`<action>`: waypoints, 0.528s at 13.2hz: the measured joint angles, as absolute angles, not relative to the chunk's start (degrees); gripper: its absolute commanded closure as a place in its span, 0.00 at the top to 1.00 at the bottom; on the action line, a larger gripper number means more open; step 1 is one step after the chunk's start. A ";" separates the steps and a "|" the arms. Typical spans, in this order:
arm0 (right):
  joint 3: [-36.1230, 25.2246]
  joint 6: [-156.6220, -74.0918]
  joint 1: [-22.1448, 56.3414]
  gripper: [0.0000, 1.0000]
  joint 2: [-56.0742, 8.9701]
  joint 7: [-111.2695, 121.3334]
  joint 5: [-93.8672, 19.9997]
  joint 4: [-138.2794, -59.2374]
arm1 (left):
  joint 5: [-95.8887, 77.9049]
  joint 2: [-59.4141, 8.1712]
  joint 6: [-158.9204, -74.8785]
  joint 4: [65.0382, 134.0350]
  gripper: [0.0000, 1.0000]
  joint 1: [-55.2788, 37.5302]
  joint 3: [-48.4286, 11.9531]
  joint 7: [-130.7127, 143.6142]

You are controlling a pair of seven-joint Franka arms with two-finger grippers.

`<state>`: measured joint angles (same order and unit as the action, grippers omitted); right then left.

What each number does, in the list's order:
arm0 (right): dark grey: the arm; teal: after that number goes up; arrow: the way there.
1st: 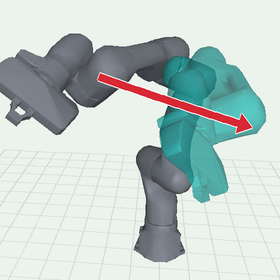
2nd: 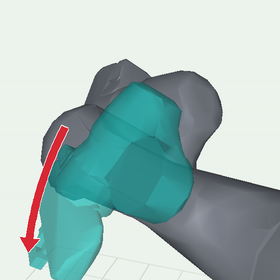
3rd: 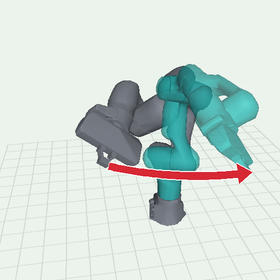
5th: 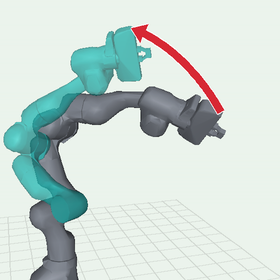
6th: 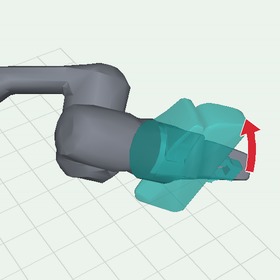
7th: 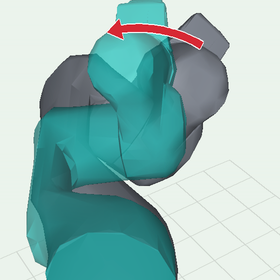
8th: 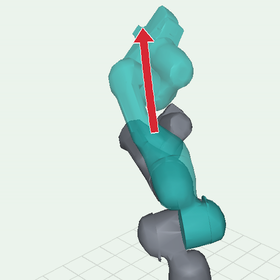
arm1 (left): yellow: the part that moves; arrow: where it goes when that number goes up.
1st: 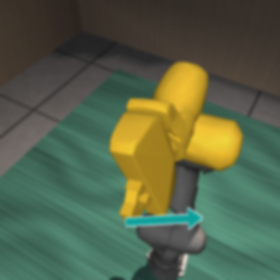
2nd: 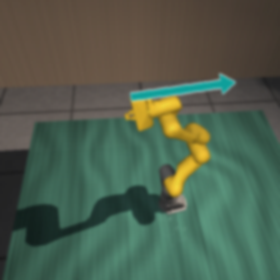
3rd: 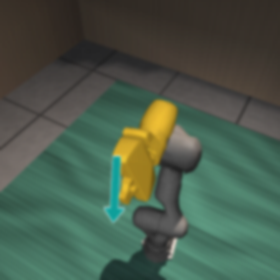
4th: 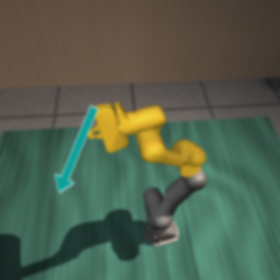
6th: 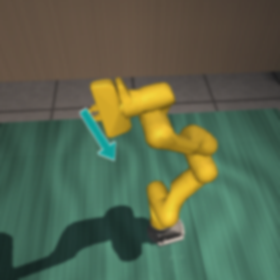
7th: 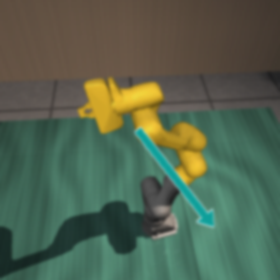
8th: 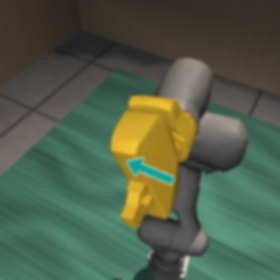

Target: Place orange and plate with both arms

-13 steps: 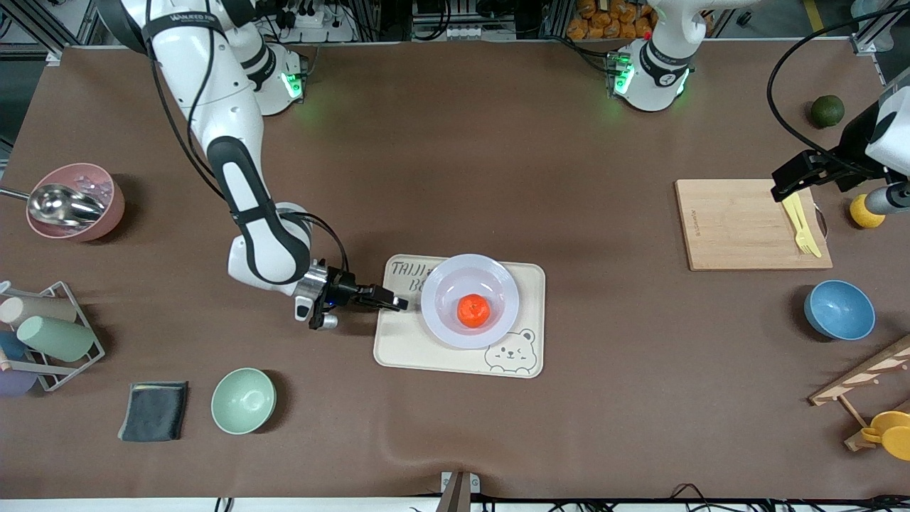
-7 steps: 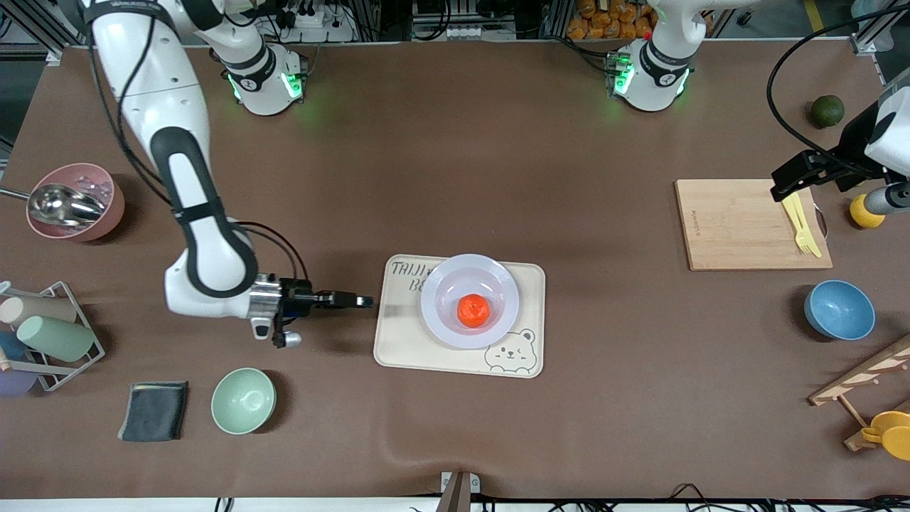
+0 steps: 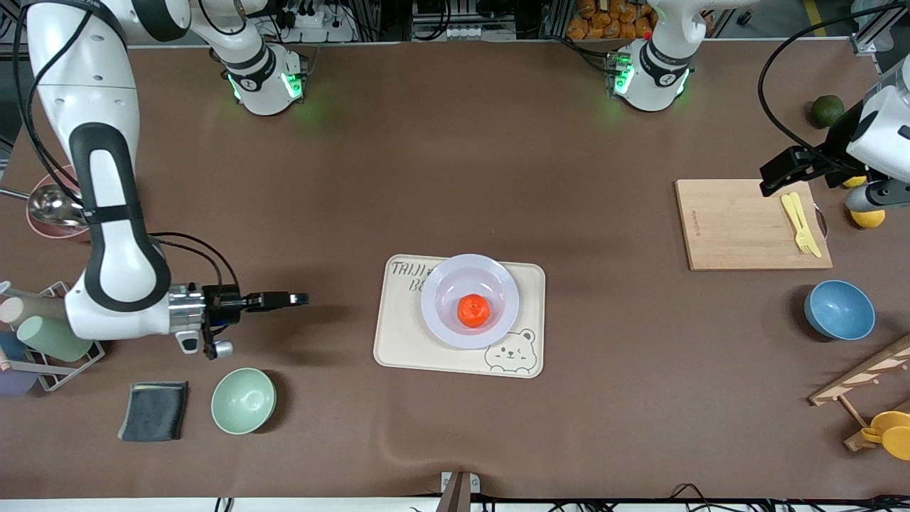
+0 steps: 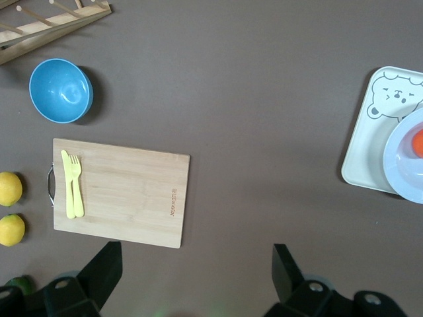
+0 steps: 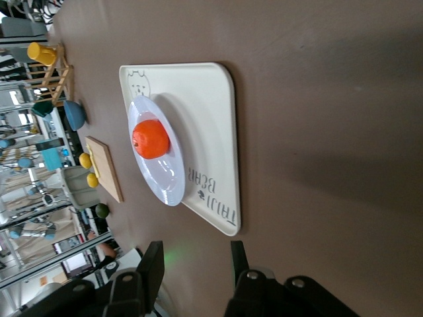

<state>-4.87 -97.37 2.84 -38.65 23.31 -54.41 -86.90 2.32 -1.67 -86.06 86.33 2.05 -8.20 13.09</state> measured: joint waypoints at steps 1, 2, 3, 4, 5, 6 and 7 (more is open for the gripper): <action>-5.28 -95.93 2.40 0.49 -38.64 22.99 -52.08 -85.41 | 2.32 -1.63 -86.06 86.32 1.00 2.05 -8.20 13.09; -5.67 -94.47 2.19 0.49 -38.64 22.63 -50.47 -83.97 | 2.32 -1.58 -86.06 86.31 1.00 2.05 -8.20 13.09; -6.08 -93.58 2.19 0.54 -38.63 22.06 -49.44 -82.72 | 2.32 -1.55 -86.06 86.31 1.00 2.06 -8.20 13.09; -6.34 -93.24 2.19 0.80 -38.56 21.77 -47.99 -81.81 | 2.32 -1.52 -86.06 86.29 1.00 2.06 -8.20 13.09; -6.66 -93.13 2.25 1.00 -38.32 21.71 -46.24 -81.28 | 2.32 -1.44 -86.06 86.26 1.00 2.06 -8.20 13.09; -7.26 -93.12 2.35 1.00 -37.83 21.69 -44.87 -81.03 | 2.32 -1.22 -86.06 86.22 1.00 2.06 -8.20 13.09; -7.94 -93.13 2.49 1.00 -37.20 21.69 -43.43 -80.77 | 2.32 -0.90 -86.06 86.21 1.00 2.08 -8.19 13.09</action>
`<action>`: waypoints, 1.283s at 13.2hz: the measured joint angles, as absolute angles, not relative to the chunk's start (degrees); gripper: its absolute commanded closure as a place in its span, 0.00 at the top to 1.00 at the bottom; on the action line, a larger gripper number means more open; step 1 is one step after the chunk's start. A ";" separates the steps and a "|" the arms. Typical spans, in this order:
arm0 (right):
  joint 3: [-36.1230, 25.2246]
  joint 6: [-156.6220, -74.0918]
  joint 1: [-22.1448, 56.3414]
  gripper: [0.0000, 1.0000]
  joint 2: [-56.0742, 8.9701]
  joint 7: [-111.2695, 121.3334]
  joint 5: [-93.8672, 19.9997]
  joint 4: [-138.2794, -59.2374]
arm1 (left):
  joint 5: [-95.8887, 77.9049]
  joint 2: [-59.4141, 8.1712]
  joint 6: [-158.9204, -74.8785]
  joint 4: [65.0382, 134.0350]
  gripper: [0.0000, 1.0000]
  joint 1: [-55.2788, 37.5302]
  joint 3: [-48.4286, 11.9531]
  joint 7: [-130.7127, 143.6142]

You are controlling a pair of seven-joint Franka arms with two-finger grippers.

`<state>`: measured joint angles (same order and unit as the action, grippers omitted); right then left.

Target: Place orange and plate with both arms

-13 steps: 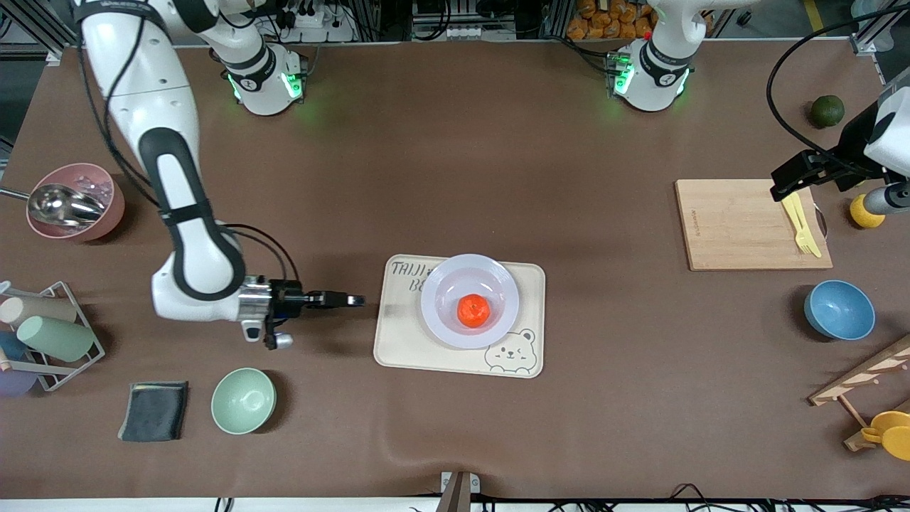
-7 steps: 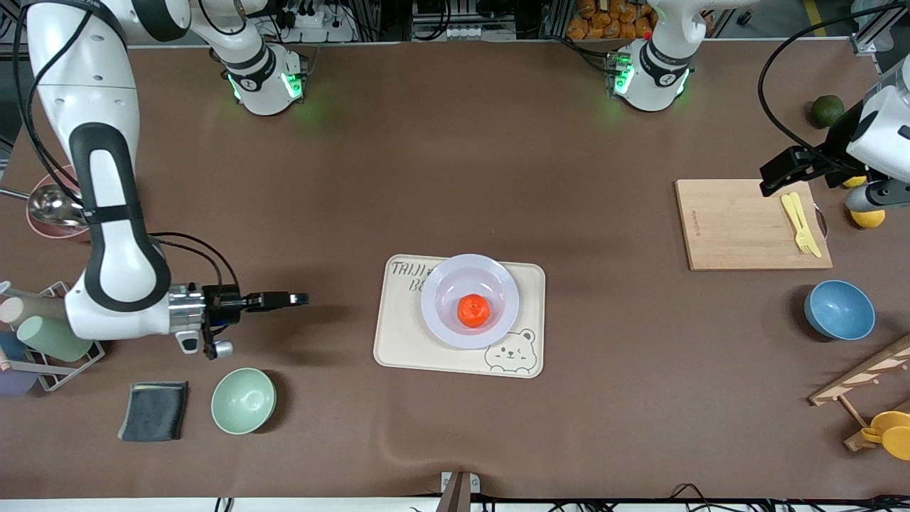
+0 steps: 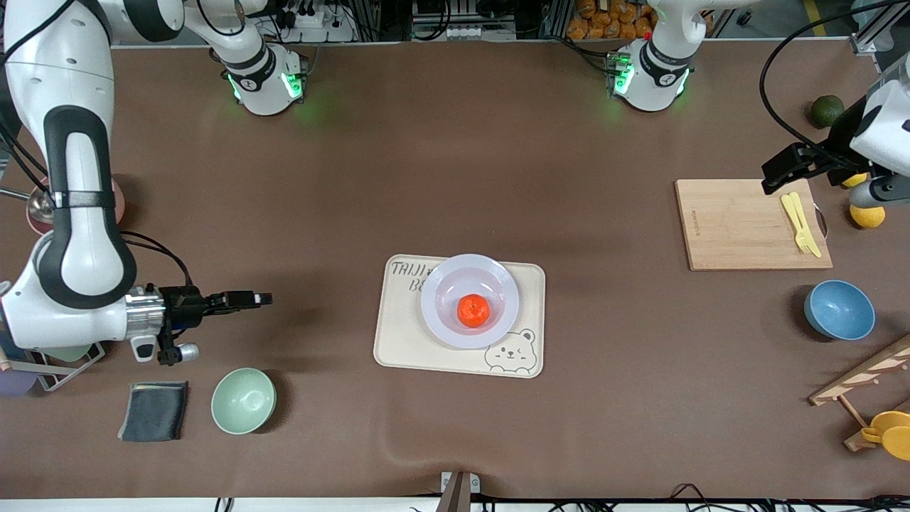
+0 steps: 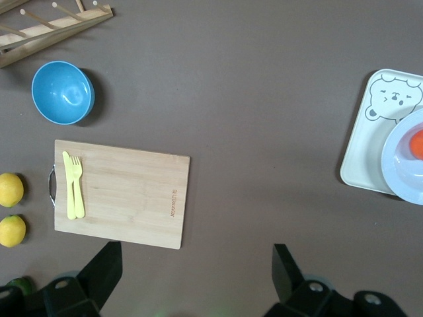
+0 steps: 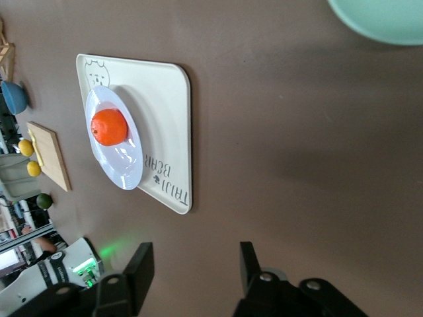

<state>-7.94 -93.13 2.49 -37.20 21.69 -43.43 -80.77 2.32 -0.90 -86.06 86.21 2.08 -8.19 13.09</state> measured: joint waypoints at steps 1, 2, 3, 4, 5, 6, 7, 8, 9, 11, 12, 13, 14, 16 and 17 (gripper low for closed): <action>-8.28 -93.21 2.50 1.00 -36.34 21.69 -41.46 -80.64 | 2.32 -0.69 -86.06 86.16 1.00 2.13 -8.16 13.06; -8.53 -93.76 2.51 1.00 -35.39 21.68 -39.19 -80.56 | 2.32 -0.56 -86.06 86.14 1.00 2.16 -8.15 12.87; -8.75 -95.05 2.49 1.00 -34.31 21.67 -36.48 -80.54 | 2.32 -0.45 -86.06 86.14 1.00 2.16 -8.14 12.48; -9.04 -96.42 2.40 1.00 -33.25 21.66 -33.83 -80.54 | 2.32 -0.34 -86.06 86.13 1.00 2.16 -8.14 12.36; -9.35 -97.61 2.16 1.00 -32.34 21.66 -31.47 -80.53 | 2.32 -0.19 -86.06 86.12 1.00 2.16 -8.14 12.33; -9.61 -98.83 1.79 1.00 -31.49 21.67 -29.22 -80.50 | 2.32 -0.07 -86.06 86.12 1.00 2.17 -8.14 12.32; -9.72 -99.94 1.37 1.00 -30.41 21.67 -26.64 -80.47 | 2.32 -0.04 -86.06 86.14 1.00 2.17 -8.13 12.31; -9.72 -100.52 0.95 1.00 -28.99 21.67 -23.57 -80.45 | 2.32 -0.05 -86.06 86.18 1.00 2.17 -8.12 12.30; -9.71 -100.59 0.53 1.00 -27.31 21.65 -20.61 -80.45 | 2.32 -0.05 -86.06 86.21 1.00 2.18 -8.11 12.30; -9.52 -99.95 -0.48 1.00 -23.44 21.33 -17.54 -80.79 | 2.32 -0.05 -86.06 86.24 1.00 2.20 -8.10 12.29; -9.07 -99.04 -0.99 1.00 -21.12 20.25 -17.06 -81.32 | 2.32 -0.05 -86.06 86.24 1.00 2.20 -8.10 12.28; -8.15 -97.58 -1.41 1.00 -18.63 18.18 -16.20 -82.06 | 2.32 -0.05 -86.06 86.25 1.00 2.21 -8.09 12.28; -6.70 -96.01 -1.89 1.00 -16.14 15.82 -14.26 -82.66 | 2.32 -0.05 -86.07 86.26 1.00 2.23 -8.07 12.28; -3.39 -93.42 -2.93 1.00 -11.28 12.38 -9.50 -83.83 | 2.32 -0.05 -86.10 86.25 1.00 2.26 -8.06 12.27; -2.60 -92.61 -3.06 1.00 -9.07 11.41 -7.38 -84.74 | 2.32 -0.04 -86.10 86.24 1.00 2.28 -8.06 12.11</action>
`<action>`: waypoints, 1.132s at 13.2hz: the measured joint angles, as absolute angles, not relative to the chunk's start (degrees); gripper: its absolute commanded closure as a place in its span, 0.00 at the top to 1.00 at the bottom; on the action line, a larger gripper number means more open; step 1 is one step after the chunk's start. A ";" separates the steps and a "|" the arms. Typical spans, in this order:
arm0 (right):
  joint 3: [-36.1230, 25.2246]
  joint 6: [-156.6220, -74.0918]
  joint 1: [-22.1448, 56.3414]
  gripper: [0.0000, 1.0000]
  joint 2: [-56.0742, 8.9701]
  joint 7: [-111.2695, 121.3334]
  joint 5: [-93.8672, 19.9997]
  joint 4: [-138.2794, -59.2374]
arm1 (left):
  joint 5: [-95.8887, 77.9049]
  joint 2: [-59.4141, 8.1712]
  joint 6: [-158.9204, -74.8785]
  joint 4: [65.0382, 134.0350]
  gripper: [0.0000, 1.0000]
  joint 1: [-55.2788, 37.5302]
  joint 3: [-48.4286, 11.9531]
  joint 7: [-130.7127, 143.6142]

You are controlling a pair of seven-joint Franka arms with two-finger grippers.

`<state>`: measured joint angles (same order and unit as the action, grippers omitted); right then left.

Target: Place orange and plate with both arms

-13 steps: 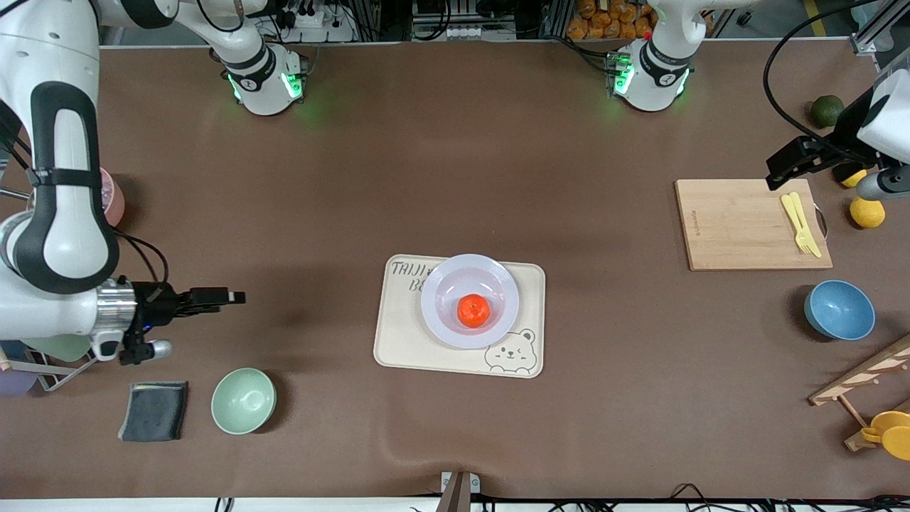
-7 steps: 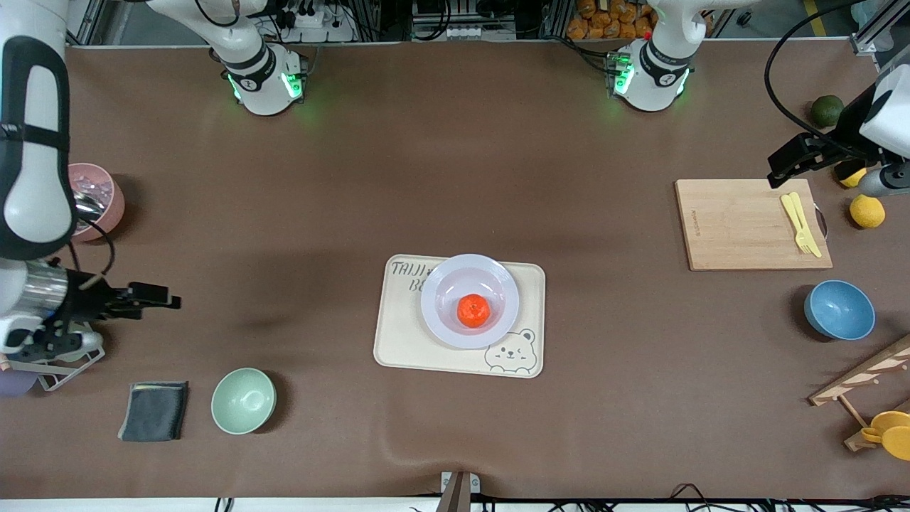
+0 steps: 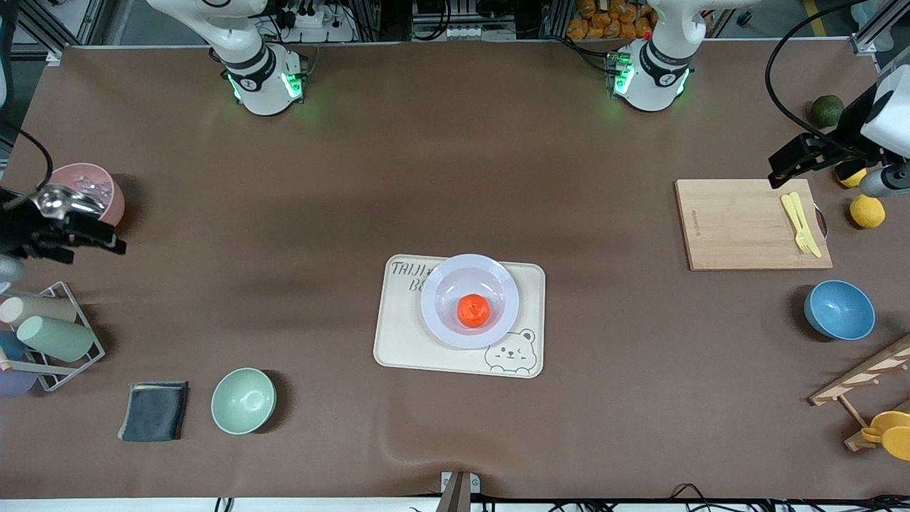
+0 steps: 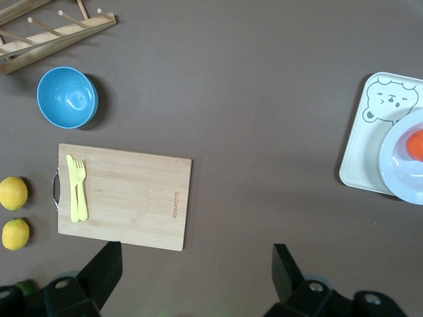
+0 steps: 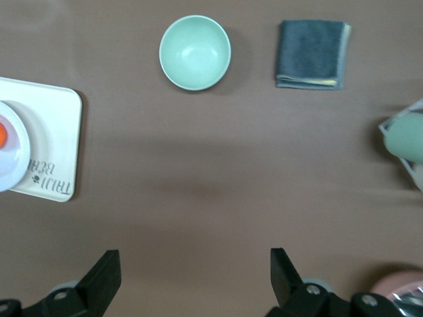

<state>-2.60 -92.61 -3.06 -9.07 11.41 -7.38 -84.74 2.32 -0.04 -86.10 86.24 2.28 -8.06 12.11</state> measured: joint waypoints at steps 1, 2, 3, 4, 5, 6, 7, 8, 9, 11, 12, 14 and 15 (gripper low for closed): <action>-2.31 -92.24 -3.07 1.00 -7.33 10.86 -5.87 -85.66 | 2.32 -0.04 -86.10 86.24 1.00 2.34 -8.06 11.47; -2.28 -91.77 -3.10 1.00 -6.05 10.64 -5.13 -86.31 | 2.32 -0.04 -86.10 86.24 1.00 2.51 -8.05 10.95; -2.45 -90.98 -3.12 1.00 -5.15 10.56 -4.54 -86.60 | 2.30 -0.04 -86.10 86.24 1.00 2.73 -8.04 10.63; -2.96 -90.55 -2.99 1.00 -4.55 10.54 -4.05 -86.69 | 2.28 -0.04 -86.10 86.24 1.00 2.89 -8.04 10.46; -3.70 -90.40 -2.62 1.00 -4.13 10.45 -3.80 -86.71 | 2.28 -0.04 -86.10 86.24 1.00 2.98 -8.03 10.37; -4.32 -90.38 -2.08 1.00 -3.83 10.18 -3.68 -86.72 | 2.28 -0.04 -86.10 86.24 1.00 3.05 -7.99 10.03; -4.53 -90.38 -1.66 1.00 -3.66 9.69 -3.61 -86.74 | 2.28 -0.04 -86.10 86.24 1.00 3.09 -7.91 9.39; -4.49 -90.38 -1.31 1.00 -3.58 9.39 -3.57 -86.74 | 2.28 -0.04 -86.10 86.24 1.00 3.13 -7.84 8.86; -4.39 -90.39 -1.09 1.00 -3.54 9.12 -3.49 -86.74 | 2.28 -0.04 -86.10 86.24 1.00 3.15 -7.79 8.75; -4.59 -90.54 -1.16 1.00 -3.25 8.78 -2.72 -86.73 | 2.28 -0.05 -86.10 86.20 1.00 3.16 -7.77 8.71; -4.75 -90.55 -1.27 1.00 -3.04 8.67 -1.93 -86.71 | 2.28 -0.04 -86.10 86.10 1.00 3.16 -7.77 8.71; -4.92 -90.76 -1.44 1.00 -2.66 8.20 -1.19 -86.71 | 2.28 -0.04 -86.10 85.94 1.00 3.16 -7.77 8.71; -4.92 -90.83 -1.47 1.00 -2.57 8.06 -1.05 -86.71 | 2.28 -0.04 -86.10 85.89 1.00 3.16 -7.77 8.71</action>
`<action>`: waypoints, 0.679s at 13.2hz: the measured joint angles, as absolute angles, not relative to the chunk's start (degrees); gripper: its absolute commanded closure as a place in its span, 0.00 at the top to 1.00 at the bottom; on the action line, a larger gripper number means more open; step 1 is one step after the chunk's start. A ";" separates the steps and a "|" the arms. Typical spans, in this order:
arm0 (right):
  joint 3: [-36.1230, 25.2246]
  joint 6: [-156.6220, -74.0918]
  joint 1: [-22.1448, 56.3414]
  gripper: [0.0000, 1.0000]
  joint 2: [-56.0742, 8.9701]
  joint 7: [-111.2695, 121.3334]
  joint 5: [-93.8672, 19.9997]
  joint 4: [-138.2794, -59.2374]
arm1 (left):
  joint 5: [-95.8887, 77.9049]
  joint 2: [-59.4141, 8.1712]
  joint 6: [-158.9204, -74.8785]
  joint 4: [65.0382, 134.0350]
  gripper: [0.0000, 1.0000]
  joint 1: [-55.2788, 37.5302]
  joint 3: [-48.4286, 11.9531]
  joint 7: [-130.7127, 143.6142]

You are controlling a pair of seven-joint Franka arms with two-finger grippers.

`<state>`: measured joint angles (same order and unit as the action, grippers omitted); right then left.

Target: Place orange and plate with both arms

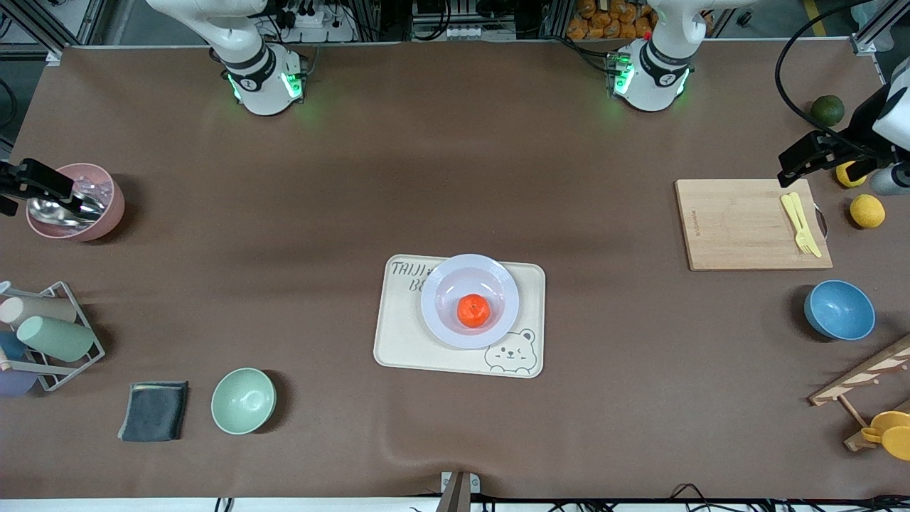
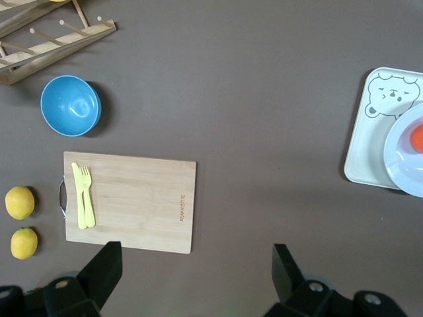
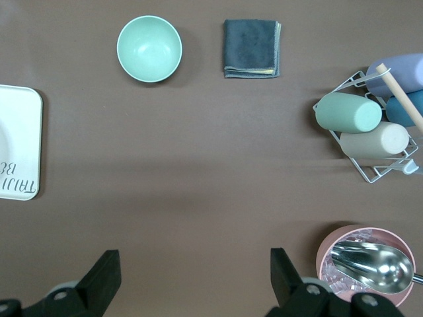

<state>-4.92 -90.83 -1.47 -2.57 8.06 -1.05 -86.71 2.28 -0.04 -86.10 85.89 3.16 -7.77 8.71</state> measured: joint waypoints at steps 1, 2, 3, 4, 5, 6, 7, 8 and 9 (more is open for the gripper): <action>-4.92 -90.88 -1.47 1.00 -2.55 7.98 -0.96 -86.71 | 2.28 -0.04 -86.10 85.86 1.00 3.16 -7.77 8.71; -4.91 -90.94 -1.47 1.00 -2.55 7.93 -0.91 -86.72 | 2.28 -0.04 -86.10 85.86 1.00 3.16 -7.76 8.71; -4.91 -91.07 -1.47 1.00 -2.55 7.89 -0.89 -86.72 | 2.28 -0.04 -86.10 85.86 1.00 3.16 -7.76 8.71; -4.89 -91.19 -1.47 1.00 -2.55 7.87 -0.83 -86.72 | 2.28 -0.04 -86.10 85.86 1.00 3.16 -7.76 8.71; -4.86 -91.28 -1.47 1.00 -2.55 7.86 -0.66 -86.72 | 2.28 -0.04 -86.10 85.86 1.00 3.16 -7.76 8.71; -4.82 -91.34 -1.46 1.00 -2.55 7.86 -0.47 -86.72 | 2.28 -0.04 -86.10 85.86 1.00 3.16 -7.76 8.71; -4.77 -91.40 -1.46 1.00 -2.55 7.85 -0.35 -86.72 | 2.28 -0.04 -86.06 85.86 1.00 3.16 -7.76 8.71; -4.73 -91.47 -1.45 1.00 -2.55 7.83 -0.30 -86.72 | 2.28 -0.04 -85.99 85.86 1.00 3.16 -7.74 8.71; -4.71 -91.49 -1.45 1.00 -2.55 7.80 -0.29 -86.72 | 2.28 -0.04 -85.95 85.86 1.00 3.16 -7.73 8.71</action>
<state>-4.71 -91.49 -1.45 -2.55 7.80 -0.29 -86.72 2.28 -0.04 -85.95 85.86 3.16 -7.73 8.71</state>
